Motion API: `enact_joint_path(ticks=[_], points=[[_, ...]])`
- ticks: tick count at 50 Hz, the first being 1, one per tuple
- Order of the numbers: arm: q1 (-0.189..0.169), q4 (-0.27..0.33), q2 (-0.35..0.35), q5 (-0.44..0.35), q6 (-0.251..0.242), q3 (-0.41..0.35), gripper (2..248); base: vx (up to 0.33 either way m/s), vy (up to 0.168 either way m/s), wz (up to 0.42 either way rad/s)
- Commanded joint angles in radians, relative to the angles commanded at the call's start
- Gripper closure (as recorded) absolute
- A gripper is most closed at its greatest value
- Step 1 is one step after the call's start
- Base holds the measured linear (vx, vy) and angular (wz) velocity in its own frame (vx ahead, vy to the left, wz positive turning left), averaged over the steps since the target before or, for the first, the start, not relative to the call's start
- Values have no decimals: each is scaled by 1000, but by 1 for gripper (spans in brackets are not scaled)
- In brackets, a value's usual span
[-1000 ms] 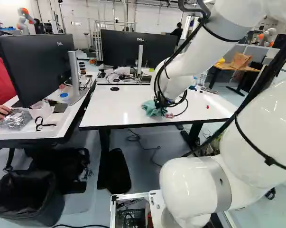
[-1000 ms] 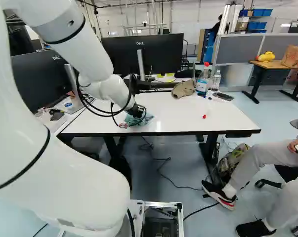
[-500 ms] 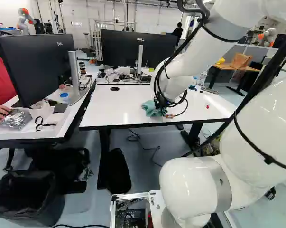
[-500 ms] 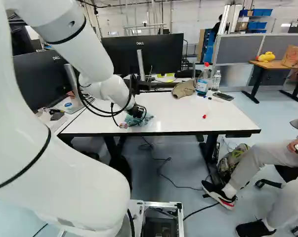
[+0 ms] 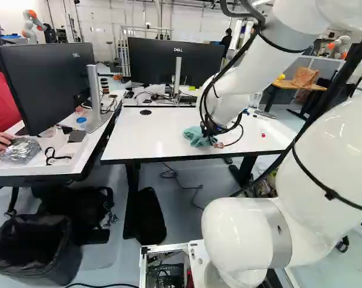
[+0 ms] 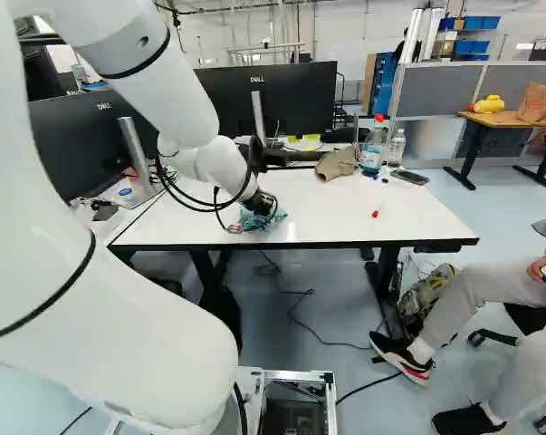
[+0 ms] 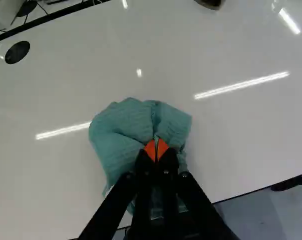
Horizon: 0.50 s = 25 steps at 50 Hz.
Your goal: Clean the table with the green towel
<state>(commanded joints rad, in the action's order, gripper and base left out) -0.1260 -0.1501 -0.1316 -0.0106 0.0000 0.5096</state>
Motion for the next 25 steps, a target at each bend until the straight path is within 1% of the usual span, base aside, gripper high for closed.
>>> enact_joint_path(ticks=[10, 25], points=[[-29, 0, 45, 0, 0, 43, 225, 0, 0, 0], [-44, 0, 126, 0, 0, 123, 225, 0, 0, 0]])
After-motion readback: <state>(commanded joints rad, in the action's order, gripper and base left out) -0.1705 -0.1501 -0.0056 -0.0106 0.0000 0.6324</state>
